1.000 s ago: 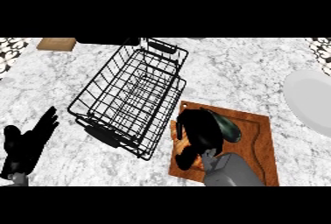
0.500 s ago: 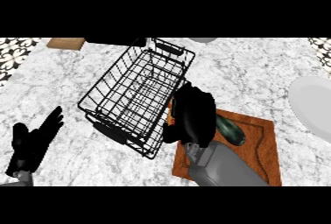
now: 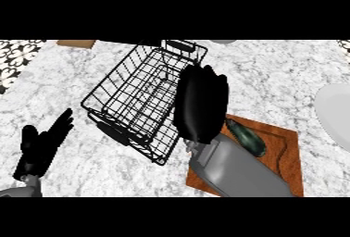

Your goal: Pick the croissant from the cutting board and place it in the tiered basket

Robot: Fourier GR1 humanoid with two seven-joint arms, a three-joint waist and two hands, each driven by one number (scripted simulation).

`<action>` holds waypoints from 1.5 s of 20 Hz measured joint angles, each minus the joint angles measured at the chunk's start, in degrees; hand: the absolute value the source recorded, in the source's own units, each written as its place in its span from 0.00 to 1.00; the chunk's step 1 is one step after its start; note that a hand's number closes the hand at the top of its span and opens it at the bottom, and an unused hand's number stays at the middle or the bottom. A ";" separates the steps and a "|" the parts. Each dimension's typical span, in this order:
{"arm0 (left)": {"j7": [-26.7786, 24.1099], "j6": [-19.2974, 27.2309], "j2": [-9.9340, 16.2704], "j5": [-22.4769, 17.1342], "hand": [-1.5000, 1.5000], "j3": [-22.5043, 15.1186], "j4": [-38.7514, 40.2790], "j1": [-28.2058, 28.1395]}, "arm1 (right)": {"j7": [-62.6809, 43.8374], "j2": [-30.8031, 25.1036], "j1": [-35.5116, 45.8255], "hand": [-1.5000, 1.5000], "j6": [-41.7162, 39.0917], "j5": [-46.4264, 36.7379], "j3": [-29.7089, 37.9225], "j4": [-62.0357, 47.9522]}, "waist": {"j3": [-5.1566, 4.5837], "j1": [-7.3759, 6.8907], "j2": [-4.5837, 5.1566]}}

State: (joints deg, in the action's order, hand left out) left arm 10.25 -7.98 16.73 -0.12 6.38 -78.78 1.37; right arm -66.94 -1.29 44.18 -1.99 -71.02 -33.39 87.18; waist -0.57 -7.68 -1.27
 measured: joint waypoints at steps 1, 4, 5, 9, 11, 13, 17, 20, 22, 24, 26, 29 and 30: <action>0.03 -0.08 -0.13 0.04 0.50 -0.22 0.00 0.15 | -0.47 -0.06 1.24 1.00 0.02 -0.67 0.23 -0.27 | 0.02 -0.18 0.10; -0.09 -0.24 -0.28 0.05 0.50 -0.48 0.10 0.86 | -1.62 0.03 4.80 1.00 0.20 -2.41 0.85 -1.42 | 0.03 -1.02 0.56; 0.09 -0.27 -0.23 0.05 0.50 -0.49 0.20 1.20 | -1.96 0.07 5.97 1.00 0.25 -2.82 1.06 -1.82 | 0.05 -1.17 0.71; 0.31 -0.35 -0.52 0.29 0.50 -1.06 0.19 2.07 | -3.14 0.26 10.55 1.00 0.20 -4.41 2.22 -4.72 | 0.08 -1.92 1.17; 0.30 -0.34 -0.49 0.34 0.50 -1.01 0.49 2.56 | -3.56 0.33 13.06 1.00 0.08 -4.96 3.07 -6.50 | 0.08 -2.06 1.42; 0.13 -0.43 -0.51 0.45 0.50 -1.18 0.56 2.80 | -3.87 0.41 15.18 1.00 0.12 -5.44 3.87 -8.35 | 0.11 -2.25 1.59; 0.49 -0.31 -0.67 0.55 0.50 -1.33 0.54 3.68 | -3.87 0.38 19.39 1.00 2.36 -5.42 6.93 -10.33 | 0.30 -2.80 2.24; 0.69 -0.21 -0.88 0.43 0.50 -1.27 0.65 4.20 | -3.69 0.47 22.31 1.00 4.59 -5.13 9.37 -12.40 | 0.31 -2.89 2.52; 0.78 -0.37 -0.73 0.37 0.50 -1.22 0.68 4.64 | -3.64 0.51 23.94 1.00 5.84 -4.91 10.68 -14.18 | 0.29 -3.00 2.67; 0.69 -0.16 -0.86 0.59 0.50 -1.29 0.92 4.78 | -3.36 0.54 25.44 1.00 7.19 -4.65 11.89 -16.20 | 0.28 -2.99 2.85; 0.90 0.09 -1.21 0.75 0.50 -1.52 0.87 4.94 | -3.18 0.56 26.81 1.00 8.51 -4.25 12.88 -18.28 | 0.32 -2.79 2.88; 0.34 0.31 -1.22 0.87 0.50 -1.29 1.11 4.52 | -2.51 0.61 28.71 1.00 8.91 -4.41 13.29 -22.92 | 0.24 -2.17 2.67; 0.28 0.33 -1.02 0.93 0.50 -1.13 1.08 4.31 | -2.07 0.63 29.63 1.00 7.84 -4.82 12.83 -25.45 | 0.22 -1.80 2.53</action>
State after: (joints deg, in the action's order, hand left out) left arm 10.53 -7.64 15.70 0.81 5.26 -77.70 5.67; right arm -69.00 -0.66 73.82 5.85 -75.84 -20.57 61.73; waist -0.35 -9.48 1.26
